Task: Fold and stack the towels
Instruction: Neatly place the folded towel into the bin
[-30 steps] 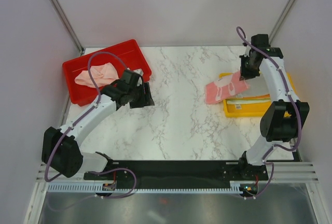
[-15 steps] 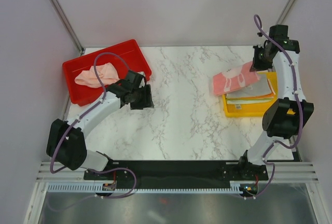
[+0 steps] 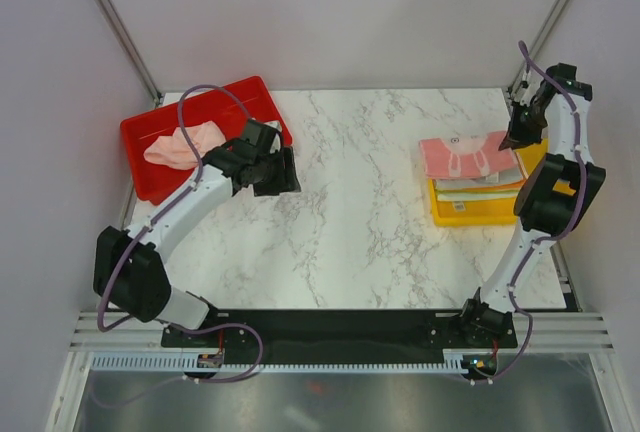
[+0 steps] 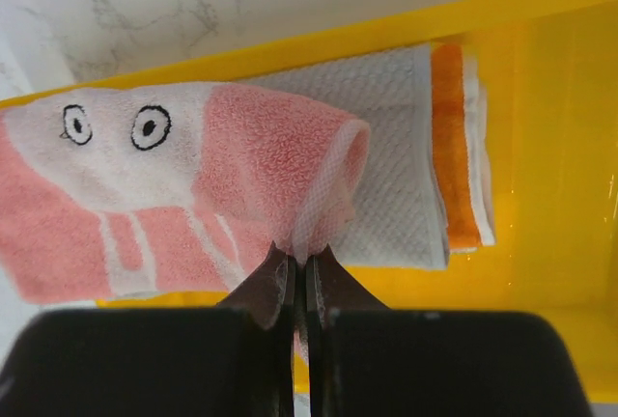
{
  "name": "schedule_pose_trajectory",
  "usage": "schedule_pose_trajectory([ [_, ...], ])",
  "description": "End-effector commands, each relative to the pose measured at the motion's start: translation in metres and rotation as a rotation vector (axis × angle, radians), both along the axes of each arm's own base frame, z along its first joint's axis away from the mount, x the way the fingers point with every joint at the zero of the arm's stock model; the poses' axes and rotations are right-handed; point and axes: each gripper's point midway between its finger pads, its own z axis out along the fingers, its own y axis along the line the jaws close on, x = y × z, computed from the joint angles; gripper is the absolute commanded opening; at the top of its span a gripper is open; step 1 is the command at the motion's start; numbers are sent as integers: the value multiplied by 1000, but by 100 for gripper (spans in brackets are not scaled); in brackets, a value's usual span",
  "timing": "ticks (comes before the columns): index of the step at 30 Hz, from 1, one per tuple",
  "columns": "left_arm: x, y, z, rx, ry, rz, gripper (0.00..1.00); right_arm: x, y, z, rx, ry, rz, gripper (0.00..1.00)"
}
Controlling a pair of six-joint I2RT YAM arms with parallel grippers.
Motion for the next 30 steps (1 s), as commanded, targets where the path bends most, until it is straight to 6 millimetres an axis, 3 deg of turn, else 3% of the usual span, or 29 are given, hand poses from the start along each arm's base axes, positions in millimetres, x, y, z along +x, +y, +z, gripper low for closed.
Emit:
schedule_pose_trajectory([
  [1,14,2,12,31,-34,-3,65,10,-15,-13,17,15,7,0],
  [7,28,-4,7,47,-16,1,65,18,-30,-30,11,41,-14,0],
  [14,37,-8,0,57,4,-5,65,0,-40,-5,0,4,-75,0],
  [19,40,-9,0,58,0,-13,65,-10,-42,-12,10,26,-111,0],
  [23,45,-3,6,58,-16,23,66,-4,-41,-19,34,30,-113,2],
  [25,54,2,12,45,-28,54,66,-2,-44,-24,31,42,-132,12],
  [26,63,10,15,68,-48,84,66,-1,-46,-23,26,41,-142,37],
  [29,97,50,36,131,-132,218,66,6,-49,-5,4,7,-178,63],
  [30,115,85,48,217,-194,331,66,9,-45,2,-9,-10,-174,64],
])
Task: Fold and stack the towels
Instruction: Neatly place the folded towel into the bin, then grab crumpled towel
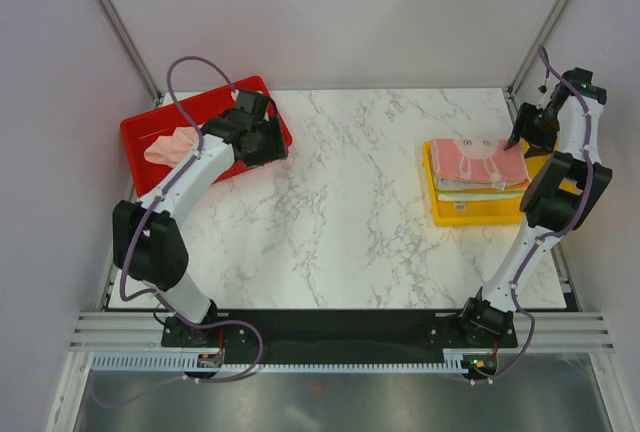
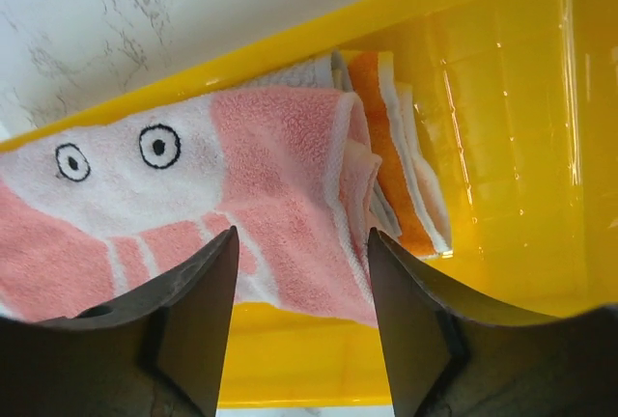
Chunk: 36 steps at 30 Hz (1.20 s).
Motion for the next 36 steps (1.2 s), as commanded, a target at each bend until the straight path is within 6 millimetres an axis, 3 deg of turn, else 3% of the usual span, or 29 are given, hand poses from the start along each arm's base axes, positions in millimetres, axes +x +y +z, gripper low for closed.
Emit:
schedule_pose_trajectory([
  [1,52,78,45,184,-183,222,67,16,8,46,-72,-90,-52,65],
  [2,56,97,44,218,-184,274,68,16,8,56,-76,-113,-64,66],
  [3,65,132,52,275,-205,364,68,19,23,59,-109,-109,-44,68],
  [4,70,148,44,300,-188,397,70,18,31,73,-135,-138,-40,69],
  [5,74,164,39,313,-174,430,71,16,42,65,-129,-128,-55,72],
  [6,77,193,35,302,-151,488,71,19,62,65,-121,-137,-30,73],
  [7,81,204,19,292,-113,507,70,16,71,76,-138,-169,-32,75],
  [8,82,211,10,275,-93,525,70,16,83,64,-136,-173,-22,76],
  [9,85,231,1,241,-69,554,70,19,109,65,-126,-196,12,77],
  [10,89,236,-21,239,-21,556,70,19,124,78,-108,-245,32,77],
  [11,96,241,-26,239,-15,552,70,22,137,75,-96,-273,54,77],
  [12,103,245,-35,242,-8,545,70,23,159,87,-86,-324,88,78],
  [18,156,237,-98,226,1,390,69,26,231,99,-18,-447,234,79],
  [19,161,237,-103,225,6,378,67,25,237,101,-19,-459,252,79],
  [21,169,233,-110,207,10,344,51,21,250,102,-4,-465,290,79],
  [22,171,231,-106,204,2,336,34,19,253,106,-5,-476,299,79],
  [23,174,231,-92,202,-21,330,8,17,254,106,-13,-478,306,79],
  [24,175,229,-59,193,-70,331,2,13,258,112,-10,-493,319,79],
  [27,168,222,31,172,-237,332,2,4,281,123,96,-520,379,79],
  [28,158,217,97,153,-373,328,2,0,286,128,129,-532,386,79],
  [29,153,209,131,122,-443,307,2,-3,294,126,166,-551,398,79],
  [30,144,188,159,48,-498,238,2,-14,303,142,203,-593,406,79],
  [31,122,177,200,-2,-572,218,2,-18,307,145,209,-613,401,79],
  [32,106,162,208,-75,-574,195,2,-28,309,130,223,-585,395,79],
  [33,89,134,217,-170,-573,94,2,-40,314,136,250,-599,382,79],
  [34,74,119,218,-218,-562,61,2,-47,320,135,275,-606,404,79],
  [35,42,98,214,-288,-535,5,2,-64,327,111,294,-551,430,79],
  [36,23,67,205,-331,-498,-74,2,-76,328,112,285,-559,457,79],
])
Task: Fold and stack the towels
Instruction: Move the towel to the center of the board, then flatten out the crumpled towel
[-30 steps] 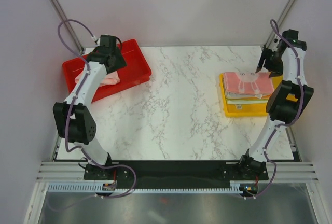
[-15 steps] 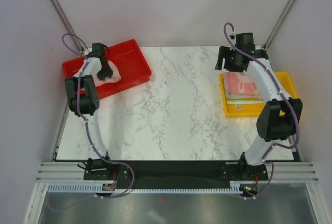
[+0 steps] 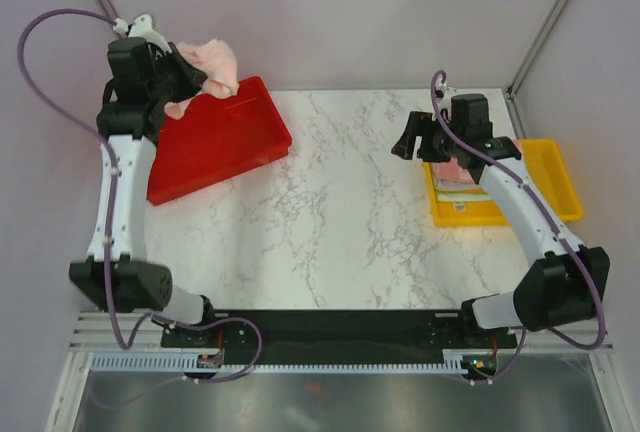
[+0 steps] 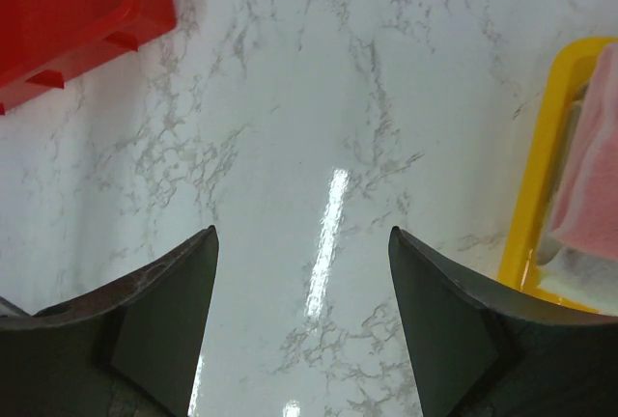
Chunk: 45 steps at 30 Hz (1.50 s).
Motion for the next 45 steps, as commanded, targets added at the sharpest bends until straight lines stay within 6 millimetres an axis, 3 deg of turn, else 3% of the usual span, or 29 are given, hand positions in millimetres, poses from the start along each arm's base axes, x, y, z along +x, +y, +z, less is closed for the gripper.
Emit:
schedule_pose_trajectory([
  [1,-87,-100,1,-172,43,-346,2,-35,18,-6,50,1,71,79],
  [2,-110,-111,-27,-171,99,-366,2,-50,16,-24,34,45,79,79],
  [3,-129,-135,-41,-167,129,-430,2,-61,13,-22,27,34,81,79],
  [4,-140,-145,-57,-161,157,-450,2,-72,10,-27,19,52,75,79],
  [5,-157,-151,-103,-170,265,-444,2,-83,8,-39,17,78,67,80],
  [6,-175,-173,-105,-177,236,-516,2,-92,8,-31,31,51,63,80],
  [7,-187,-183,-121,-185,259,-542,2,-98,8,-32,49,55,49,82],
  [8,-203,-187,-161,-188,336,-521,3,-110,12,-43,71,87,49,82],
  [9,-217,-202,-171,-183,344,-560,4,-116,13,-39,83,66,50,83],
  [11,-238,-214,-210,-160,426,-574,10,-130,16,-54,74,106,47,84],
  [14,-244,-215,-251,-113,516,-534,20,-138,13,-64,54,124,24,84],
  [15,-247,-217,-257,-113,541,-547,23,-139,17,-63,65,123,25,83],
  [16,-250,-218,-263,-106,566,-554,34,-137,21,-61,78,112,29,82],
  [19,-254,-210,-249,-98,555,-530,57,-132,40,-60,82,113,57,77],
  [22,-247,-194,-231,-52,517,-447,73,-140,92,-56,86,58,214,75],
  [23,-246,-181,-228,-18,531,-393,73,-155,117,-54,67,32,309,74],
  [24,-248,-176,-230,-8,551,-369,73,-156,129,-67,28,40,332,73],
  [25,-250,-171,-235,-10,579,-342,73,-152,142,-64,26,11,341,71],
  [27,-256,-161,-243,-18,611,-305,71,-166,179,-80,13,35,431,69],
  [28,-263,-156,-256,-33,648,-271,71,-168,194,-77,11,23,450,69],
  [29,-260,-145,-262,-28,649,-213,70,-176,208,-95,-45,33,469,70],
  [31,-268,-136,-273,-59,671,-163,69,-175,225,-98,-66,1,470,76],
  [32,-267,-131,-276,-71,669,-137,69,-176,232,-114,-108,7,464,77],
  [35,-266,-126,-278,-134,658,-128,70,-178,252,-124,-153,-20,486,77],
  [38,-265,-125,-279,-181,665,-144,70,-181,259,-134,-214,-39,469,77],
  [41,-261,-124,-275,-179,643,-158,69,-174,242,-144,-306,-37,341,68],
  [42,-261,-124,-275,-176,638,-161,69,-169,226,-145,-360,-42,275,58],
  [44,-257,-125,-270,-171,613,-177,69,-170,207,-134,-331,-37,177,48],
  [45,-254,-127,-265,-168,600,-187,69,-175,186,-143,-362,-30,143,45],
])
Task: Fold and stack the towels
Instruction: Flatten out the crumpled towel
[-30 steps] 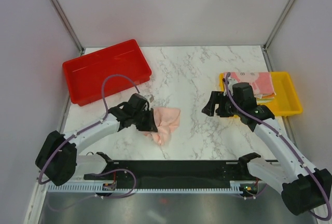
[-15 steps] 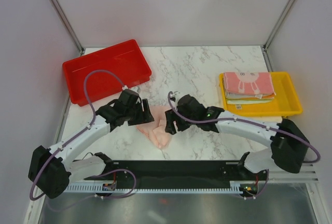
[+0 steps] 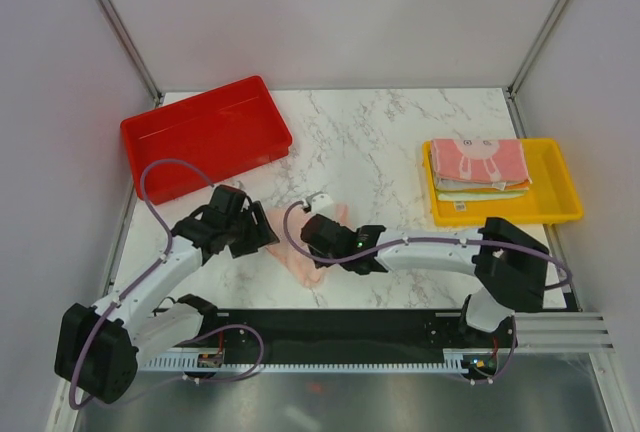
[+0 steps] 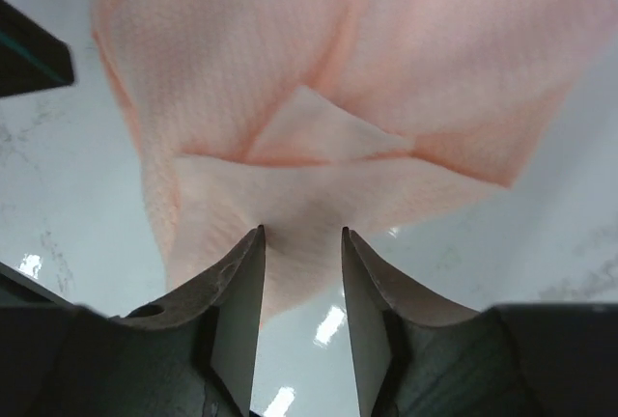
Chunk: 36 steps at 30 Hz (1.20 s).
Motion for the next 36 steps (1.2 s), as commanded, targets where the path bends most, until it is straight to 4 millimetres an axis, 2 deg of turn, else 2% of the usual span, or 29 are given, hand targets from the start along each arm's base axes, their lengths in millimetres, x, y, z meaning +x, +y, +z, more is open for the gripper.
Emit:
schedule_pose_trajectory([
  [1,13,-12,22,-59,-75,-35,69,9,-49,34,47,-95,-232,44],
  [2,15,-16,25,-73,-84,-48,69,5,-55,34,73,-90,-245,41],
  [3,19,-20,31,-88,-102,-69,69,-3,-70,19,80,-58,-281,35],
  [4,20,-30,34,-113,-119,-106,69,-7,-77,27,125,-64,-308,32],
  [5,21,-35,37,-122,-131,-129,69,-12,-83,23,138,-54,-326,27],
  [6,22,-40,40,-121,-138,-152,69,-19,-97,7,145,-22,-372,26],
  [9,18,-57,30,-131,-93,-215,67,-29,-102,7,221,8,-370,28],
  [11,14,-74,23,-173,-54,-256,67,-30,-100,15,242,11,-355,32],
  [16,12,-90,4,-163,9,-263,66,-24,-83,66,335,-27,-314,38],
  [18,16,-101,9,-195,-24,-299,65,-23,-80,78,353,-40,-304,39],
  [19,11,-110,13,-221,-32,-338,65,-22,-81,82,362,-49,-305,39],
  [21,9,-123,25,-262,-66,-382,63,-20,-80,88,363,-65,-295,39],
  [25,-15,-150,44,-320,-89,-490,61,-17,-84,96,368,-88,-299,40],
  [29,-25,-164,58,-345,-126,-508,61,-15,-91,99,380,-103,-316,40],
  [31,-24,-166,53,-345,-113,-488,61,-16,-95,102,398,-106,-323,40],
  [32,-24,-164,44,-321,-86,-480,61,-16,-96,102,396,-107,-320,41],
  [36,-12,-154,39,-234,-146,-440,61,-18,-105,110,398,-119,-319,41],
])
